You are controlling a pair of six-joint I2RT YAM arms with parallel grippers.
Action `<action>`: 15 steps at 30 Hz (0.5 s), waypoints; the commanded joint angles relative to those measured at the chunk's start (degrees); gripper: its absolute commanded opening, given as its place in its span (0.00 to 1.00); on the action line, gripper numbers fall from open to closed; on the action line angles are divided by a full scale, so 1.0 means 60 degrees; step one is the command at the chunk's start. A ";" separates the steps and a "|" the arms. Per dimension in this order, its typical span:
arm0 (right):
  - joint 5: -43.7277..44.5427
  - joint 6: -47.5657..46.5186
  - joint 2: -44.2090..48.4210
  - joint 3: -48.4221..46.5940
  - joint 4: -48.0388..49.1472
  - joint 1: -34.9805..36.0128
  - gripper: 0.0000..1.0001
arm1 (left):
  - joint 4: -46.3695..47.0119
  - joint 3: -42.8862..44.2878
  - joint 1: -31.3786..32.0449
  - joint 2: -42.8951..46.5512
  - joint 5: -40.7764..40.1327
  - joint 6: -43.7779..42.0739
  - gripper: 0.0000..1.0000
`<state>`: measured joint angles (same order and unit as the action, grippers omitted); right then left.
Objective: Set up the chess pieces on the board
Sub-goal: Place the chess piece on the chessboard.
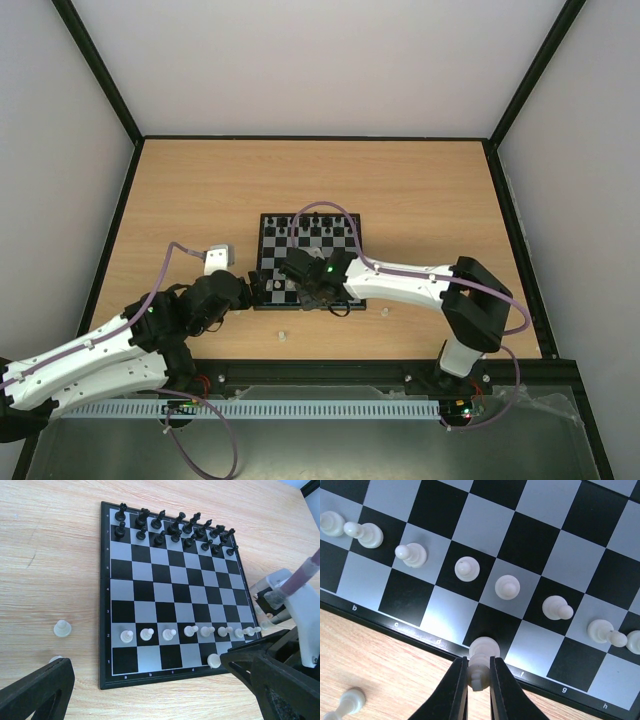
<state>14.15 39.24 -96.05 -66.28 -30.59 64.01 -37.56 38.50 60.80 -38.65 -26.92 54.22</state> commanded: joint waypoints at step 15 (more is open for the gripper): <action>-0.0390 -0.0352 -0.0355 0.0083 0.0256 -0.0469 0.08 | 0.0170 -0.0110 0.0029 -0.0013 -0.0031 -0.0144 0.99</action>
<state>12.21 37.93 -97.54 -66.26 -28.40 61.87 -37.34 38.50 60.80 -38.72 -26.92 54.19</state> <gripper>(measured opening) 0.088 0.994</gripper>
